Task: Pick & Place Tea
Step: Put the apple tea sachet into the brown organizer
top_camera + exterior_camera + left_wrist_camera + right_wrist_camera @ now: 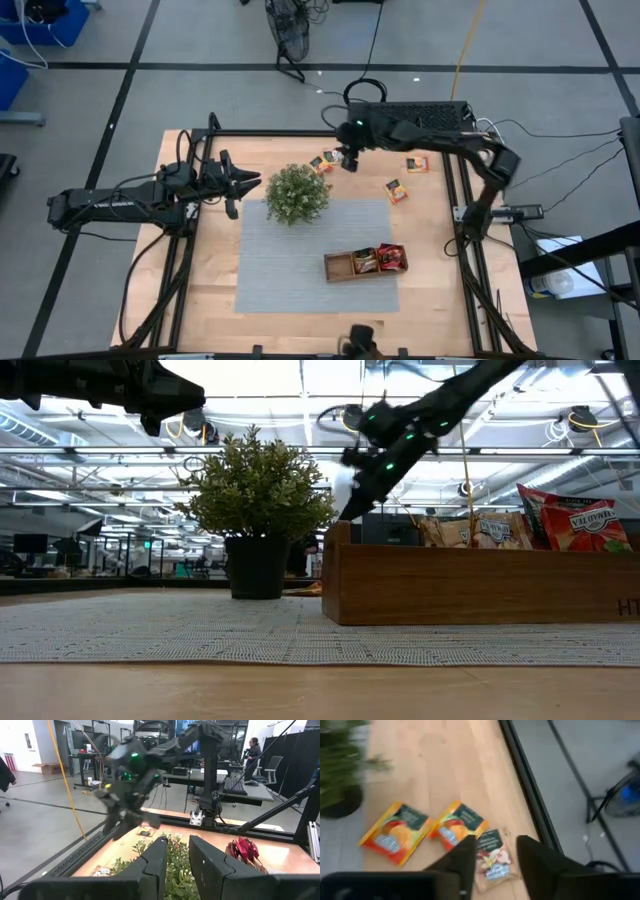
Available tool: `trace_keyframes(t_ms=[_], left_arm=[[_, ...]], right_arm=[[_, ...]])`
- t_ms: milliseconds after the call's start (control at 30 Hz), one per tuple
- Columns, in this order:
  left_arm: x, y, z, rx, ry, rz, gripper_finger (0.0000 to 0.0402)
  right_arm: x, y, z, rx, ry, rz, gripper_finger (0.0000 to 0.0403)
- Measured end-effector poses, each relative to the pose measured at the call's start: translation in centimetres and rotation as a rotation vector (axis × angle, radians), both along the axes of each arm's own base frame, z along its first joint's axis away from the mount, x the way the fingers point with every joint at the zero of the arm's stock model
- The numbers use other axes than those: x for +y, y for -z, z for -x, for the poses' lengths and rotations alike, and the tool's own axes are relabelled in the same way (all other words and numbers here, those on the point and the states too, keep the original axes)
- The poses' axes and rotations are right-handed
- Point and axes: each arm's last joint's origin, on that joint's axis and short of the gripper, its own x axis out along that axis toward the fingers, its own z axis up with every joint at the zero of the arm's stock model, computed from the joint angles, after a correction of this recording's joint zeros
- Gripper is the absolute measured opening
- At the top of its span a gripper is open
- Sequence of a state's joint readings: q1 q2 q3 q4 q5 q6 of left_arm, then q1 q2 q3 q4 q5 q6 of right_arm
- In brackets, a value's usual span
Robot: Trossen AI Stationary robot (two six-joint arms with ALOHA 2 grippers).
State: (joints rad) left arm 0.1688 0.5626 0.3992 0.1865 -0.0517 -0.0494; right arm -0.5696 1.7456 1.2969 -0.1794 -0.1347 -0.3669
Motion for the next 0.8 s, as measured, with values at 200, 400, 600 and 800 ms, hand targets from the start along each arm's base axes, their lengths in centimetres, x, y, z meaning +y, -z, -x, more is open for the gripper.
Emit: trace_keyframes(t_ms=[200,400,600,800], left_arm=[[0.0,0.0,0.0,0.000,0.000,0.000,0.0088],[0.0,0.0,0.0,0.001,0.000,0.000,0.0088],[0.0,0.0,0.0,0.000,0.000,0.000,0.0088],[0.0,0.0,0.0,0.000,0.000,0.000,0.0088]], right_arm=[[-3.7,3.0,-2.4,0.152,0.101,-0.165,0.0222],[-6.3,5.4,-2.8,0.201,0.176,-0.238,0.0261],[-6.5,7.0,-2.8,0.236,0.188,-0.271,0.0253],[-6.0,7.6,-3.1,0.250,0.171,-0.306,0.0247]])
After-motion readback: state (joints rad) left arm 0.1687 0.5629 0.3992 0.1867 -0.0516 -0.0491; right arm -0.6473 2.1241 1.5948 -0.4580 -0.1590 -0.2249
